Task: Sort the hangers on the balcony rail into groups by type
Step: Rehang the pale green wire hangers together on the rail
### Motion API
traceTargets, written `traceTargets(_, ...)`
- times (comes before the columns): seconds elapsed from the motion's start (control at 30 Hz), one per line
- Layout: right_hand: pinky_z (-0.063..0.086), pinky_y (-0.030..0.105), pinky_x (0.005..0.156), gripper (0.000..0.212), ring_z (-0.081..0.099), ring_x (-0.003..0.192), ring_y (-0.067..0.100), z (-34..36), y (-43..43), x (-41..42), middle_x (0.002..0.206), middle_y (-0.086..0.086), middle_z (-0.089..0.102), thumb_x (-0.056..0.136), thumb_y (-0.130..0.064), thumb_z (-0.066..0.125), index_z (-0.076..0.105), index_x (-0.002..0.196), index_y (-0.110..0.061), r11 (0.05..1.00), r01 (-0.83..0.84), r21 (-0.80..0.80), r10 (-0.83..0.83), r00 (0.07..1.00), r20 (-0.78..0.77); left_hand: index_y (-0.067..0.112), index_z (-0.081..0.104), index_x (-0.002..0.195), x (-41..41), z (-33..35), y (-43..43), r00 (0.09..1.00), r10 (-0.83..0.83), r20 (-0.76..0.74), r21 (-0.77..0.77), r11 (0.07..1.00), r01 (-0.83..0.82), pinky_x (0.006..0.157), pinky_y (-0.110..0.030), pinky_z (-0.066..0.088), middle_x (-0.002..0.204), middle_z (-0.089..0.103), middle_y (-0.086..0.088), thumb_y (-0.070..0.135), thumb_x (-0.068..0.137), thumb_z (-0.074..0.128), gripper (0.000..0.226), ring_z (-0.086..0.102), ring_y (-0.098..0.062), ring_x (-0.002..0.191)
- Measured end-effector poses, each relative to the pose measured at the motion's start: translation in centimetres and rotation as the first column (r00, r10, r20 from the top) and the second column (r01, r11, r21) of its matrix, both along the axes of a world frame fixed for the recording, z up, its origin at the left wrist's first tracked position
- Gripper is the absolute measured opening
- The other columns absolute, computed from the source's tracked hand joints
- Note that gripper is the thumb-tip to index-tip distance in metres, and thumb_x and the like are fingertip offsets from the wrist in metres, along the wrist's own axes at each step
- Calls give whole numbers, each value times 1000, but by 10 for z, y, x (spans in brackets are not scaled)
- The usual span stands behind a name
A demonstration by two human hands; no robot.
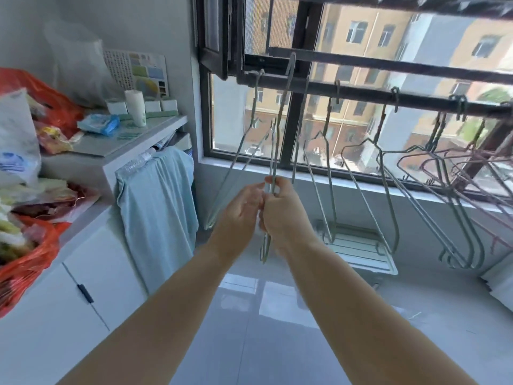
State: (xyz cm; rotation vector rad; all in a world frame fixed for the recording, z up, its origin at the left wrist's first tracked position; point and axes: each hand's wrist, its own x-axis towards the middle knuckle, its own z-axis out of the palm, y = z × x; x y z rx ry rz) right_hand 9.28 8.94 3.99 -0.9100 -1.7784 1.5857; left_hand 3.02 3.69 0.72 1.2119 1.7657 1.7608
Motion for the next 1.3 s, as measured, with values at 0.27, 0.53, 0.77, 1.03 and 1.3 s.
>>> traceTargets(0.27,40,28,52,49,51,62,18,21,42,-23,77,6,51,86,3,34,37,131,-14,996,55,-67,-53,998,31,25,28,135,8,12,23,995,-24,92,32,999,21,68,4,39,90,59,10,23,98,31,38,56,0,85)
traceTargets(0.53,42,22,54,26,53,63,16,7,36,-20,75,6,56,94,-12,37,50,115,-4,999,-32,39,21,970,242,15,37,123,13,-17,29,996,27,88,21,999,-29,67,3,37,91,54,10,12,97,32,27,53,18,76)
traceTargets(0.77,29,34,106,50,29,133,27,10,38,0,144,10,26,90,-5,39,27,138,-12,888,-14,459,-136,946,293,9,33,137,21,-15,26,864,384,-325,139,923,-358,106,-21,29,135,45,-7,6,88,47,51,40,-13,125)
traceTargets(1.03,40,24,55,41,45,73,18,-17,31,-13,82,8,50,90,-10,40,32,130,-2,998,-59,0,58,970,238,6,41,134,-10,25,50,909,178,-377,-176,950,-258,104,-31,34,133,52,-17,8,94,38,40,46,-27,127)
traceTargets(1.3,44,18,63,31,56,66,9,-35,19,-25,77,-2,57,82,0,54,50,112,-5,985,-157,77,145,979,144,6,57,111,-34,37,55,926,122,-357,-366,894,-258,97,-42,44,115,62,-18,3,88,48,26,56,-32,109)
